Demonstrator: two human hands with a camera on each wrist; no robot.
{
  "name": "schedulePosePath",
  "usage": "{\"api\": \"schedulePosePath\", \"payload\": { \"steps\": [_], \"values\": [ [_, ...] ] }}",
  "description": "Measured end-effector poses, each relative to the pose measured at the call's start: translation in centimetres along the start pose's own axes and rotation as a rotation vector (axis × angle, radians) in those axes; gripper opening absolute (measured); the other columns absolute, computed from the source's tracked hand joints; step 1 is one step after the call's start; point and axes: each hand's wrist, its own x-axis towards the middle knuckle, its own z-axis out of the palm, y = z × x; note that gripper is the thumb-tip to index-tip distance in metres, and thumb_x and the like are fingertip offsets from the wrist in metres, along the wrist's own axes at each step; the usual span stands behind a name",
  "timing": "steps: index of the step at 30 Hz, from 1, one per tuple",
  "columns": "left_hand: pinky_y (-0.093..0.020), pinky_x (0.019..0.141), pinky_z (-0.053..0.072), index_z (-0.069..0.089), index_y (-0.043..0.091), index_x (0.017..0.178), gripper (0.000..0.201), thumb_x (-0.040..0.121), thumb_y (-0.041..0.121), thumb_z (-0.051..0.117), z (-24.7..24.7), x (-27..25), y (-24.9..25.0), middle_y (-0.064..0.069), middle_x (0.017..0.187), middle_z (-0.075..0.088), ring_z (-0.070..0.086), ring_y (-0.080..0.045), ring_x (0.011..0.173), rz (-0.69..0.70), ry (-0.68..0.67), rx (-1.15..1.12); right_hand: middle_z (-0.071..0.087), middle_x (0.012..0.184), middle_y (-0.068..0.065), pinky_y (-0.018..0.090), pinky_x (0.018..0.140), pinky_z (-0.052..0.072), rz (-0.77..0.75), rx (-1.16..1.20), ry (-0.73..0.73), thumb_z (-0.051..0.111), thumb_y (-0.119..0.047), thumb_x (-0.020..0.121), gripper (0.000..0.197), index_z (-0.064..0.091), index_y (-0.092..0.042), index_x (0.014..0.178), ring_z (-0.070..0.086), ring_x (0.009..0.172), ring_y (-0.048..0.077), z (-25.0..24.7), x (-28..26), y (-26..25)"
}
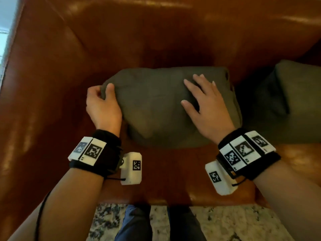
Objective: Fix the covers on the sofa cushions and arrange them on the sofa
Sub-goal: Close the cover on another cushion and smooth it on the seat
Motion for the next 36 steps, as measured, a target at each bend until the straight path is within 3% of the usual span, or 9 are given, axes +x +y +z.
{"api": "schedulePosePath", "payload": {
  "steps": [2,5,8,11,15,19,23,30,36],
  "values": [
    [-0.028,0.099,0.039,0.047,0.015,0.132,0.045,0.095,0.038,0.056,0.4,-1.2,0.7,0.0,0.125,0.049,0.049,-0.016,0.113,0.124,0.054,0.149,0.031,0.155,0.006,0.036,0.121,0.004,0.038,0.093,0.08,0.044,-0.037,0.1,0.049,0.041,-0.02,0.145,0.018,0.148,0.022,0.0,-0.2,0.2],
    [-0.045,0.113,0.026,0.044,0.015,0.138,0.053,0.091,0.038,0.055,1.5,-4.4,2.8,-0.009,0.143,0.039,0.036,-0.027,0.134,0.481,0.068,0.447,0.037,0.15,0.005,0.04,0.12,0.016,0.133,0.161,0.199,0.047,-0.033,0.098,0.045,0.046,-0.019,0.141,0.025,0.144,0.021,-0.2,-1.5,1.5],
    [-0.047,0.115,0.023,0.053,0.017,0.132,0.044,0.093,0.038,0.053,4.7,-7.5,5.3,-0.007,0.14,0.045,0.036,-0.027,0.135,0.773,-0.208,0.571,0.043,0.141,0.001,0.037,0.11,0.032,0.299,0.247,0.274,0.046,-0.034,0.099,0.04,0.048,-0.021,0.137,0.038,0.132,0.018,-0.5,-2.9,4.4],
    [-0.042,0.112,0.026,0.054,0.021,0.131,0.041,0.095,0.04,0.051,9.4,-10.7,7.0,-0.001,0.135,0.046,0.04,-0.023,0.129,0.897,-0.537,0.659,0.053,0.128,0.004,0.031,0.098,0.035,0.466,0.328,0.249,0.044,-0.028,0.101,0.032,0.056,-0.018,0.129,0.048,0.12,0.022,-0.5,-3.8,8.6],
    [-0.041,0.116,0.017,0.053,0.023,0.133,0.042,0.095,0.04,0.049,15.0,-13.6,7.7,-0.001,0.142,0.043,0.032,-0.023,0.137,1.058,-0.692,0.782,0.055,0.113,0.005,0.024,0.087,0.033,0.38,0.319,0.111,0.053,-0.021,0.097,0.023,0.067,-0.015,0.114,0.049,0.107,0.023,0.0,-4.3,12.4],
    [-0.043,0.118,0.013,0.056,0.022,0.13,0.042,0.094,0.041,0.05,17.6,-14.0,7.1,-0.003,0.144,0.043,0.031,-0.024,0.139,1.108,-0.658,0.925,0.051,0.102,0.003,0.026,0.082,0.034,0.318,0.345,0.019,0.062,-0.025,0.091,0.029,0.066,-0.019,0.119,0.05,0.101,0.023,-0.5,-3.5,14.5],
    [-0.046,0.113,0.024,0.064,0.018,0.12,0.037,0.088,0.036,0.058,16.9,-14.2,6.3,-0.005,0.135,0.053,0.04,-0.028,0.132,1.132,-0.601,0.933,0.051,0.093,-0.001,0.036,0.078,0.046,0.346,0.351,0.063,0.071,-0.034,0.081,0.027,0.068,-0.02,0.105,0.056,0.093,0.022,-0.3,-1.0,14.9],
    [-0.045,0.111,0.026,0.064,0.019,0.122,0.039,0.087,0.035,0.06,17.3,-14.4,6.8,-0.003,0.133,0.053,0.041,-0.027,0.13,1.097,-0.617,0.992,0.052,0.115,0.008,0.046,0.088,0.046,0.398,0.188,0.041,0.069,-0.034,0.083,0.03,0.065,-0.016,0.106,0.049,0.111,0.029,0.5,0.4,15.6],
    [-0.042,0.111,0.024,0.061,0.021,0.126,0.041,0.088,0.037,0.058,17.7,-14.7,7.6,-0.001,0.135,0.05,0.04,-0.025,0.129,1.023,-0.657,1.021,0.066,0.105,0.007,0.038,0.085,0.051,0.473,0.33,0.029,0.066,-0.023,0.087,0.013,0.075,-0.016,0.091,0.061,0.101,0.026,-0.4,1.7,16.4]
  ]
}}
